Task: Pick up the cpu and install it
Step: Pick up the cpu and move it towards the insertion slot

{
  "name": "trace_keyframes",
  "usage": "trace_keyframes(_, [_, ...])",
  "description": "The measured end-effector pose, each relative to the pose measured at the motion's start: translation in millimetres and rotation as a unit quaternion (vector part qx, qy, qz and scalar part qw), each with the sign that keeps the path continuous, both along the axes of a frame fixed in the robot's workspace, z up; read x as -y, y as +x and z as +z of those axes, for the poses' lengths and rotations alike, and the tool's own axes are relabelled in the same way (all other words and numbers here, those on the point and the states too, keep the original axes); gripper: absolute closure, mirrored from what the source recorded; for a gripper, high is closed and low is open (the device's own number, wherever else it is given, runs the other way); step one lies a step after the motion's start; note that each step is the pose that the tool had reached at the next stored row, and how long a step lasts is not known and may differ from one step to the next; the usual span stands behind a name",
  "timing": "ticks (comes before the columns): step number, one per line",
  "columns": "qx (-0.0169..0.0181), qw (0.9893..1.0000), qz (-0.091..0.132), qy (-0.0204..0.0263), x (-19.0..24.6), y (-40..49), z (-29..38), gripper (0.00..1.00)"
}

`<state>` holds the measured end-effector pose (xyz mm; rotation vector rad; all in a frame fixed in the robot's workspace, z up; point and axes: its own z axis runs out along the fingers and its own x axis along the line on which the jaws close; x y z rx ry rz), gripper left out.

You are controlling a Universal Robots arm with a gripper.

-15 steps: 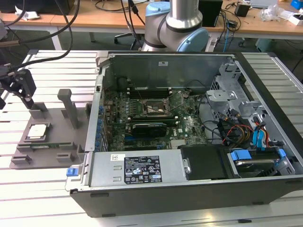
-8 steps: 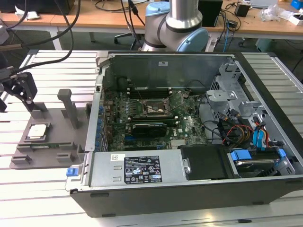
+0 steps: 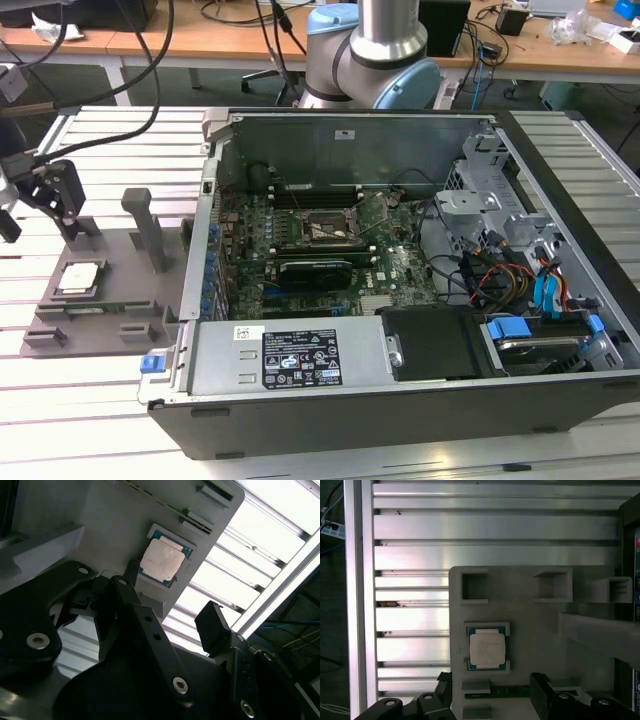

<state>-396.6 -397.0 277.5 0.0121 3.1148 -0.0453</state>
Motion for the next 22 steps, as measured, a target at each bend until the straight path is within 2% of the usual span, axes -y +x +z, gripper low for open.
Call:
trace_keyframes(6, [0.0001,1.0,0.0,0.0,-0.3,1.6,-6.3,0.28])
trace_keyframes(13, [0.0,1.0,0.0,0.0,-0.4,2.8,-18.1,0.28])
trace_keyframes(16, [0.0,1.0,0.0,0.0,-0.4,3.1,-26.5,0.28])
trace_keyframes(18, [0.0,1.0,0.0,0.0,-0.4,3.2,-28.0,0.28])
trace_keyframes(22, [0.0,1.0,0.001,0.0,-0.4,3.3,-45.4,0.28])
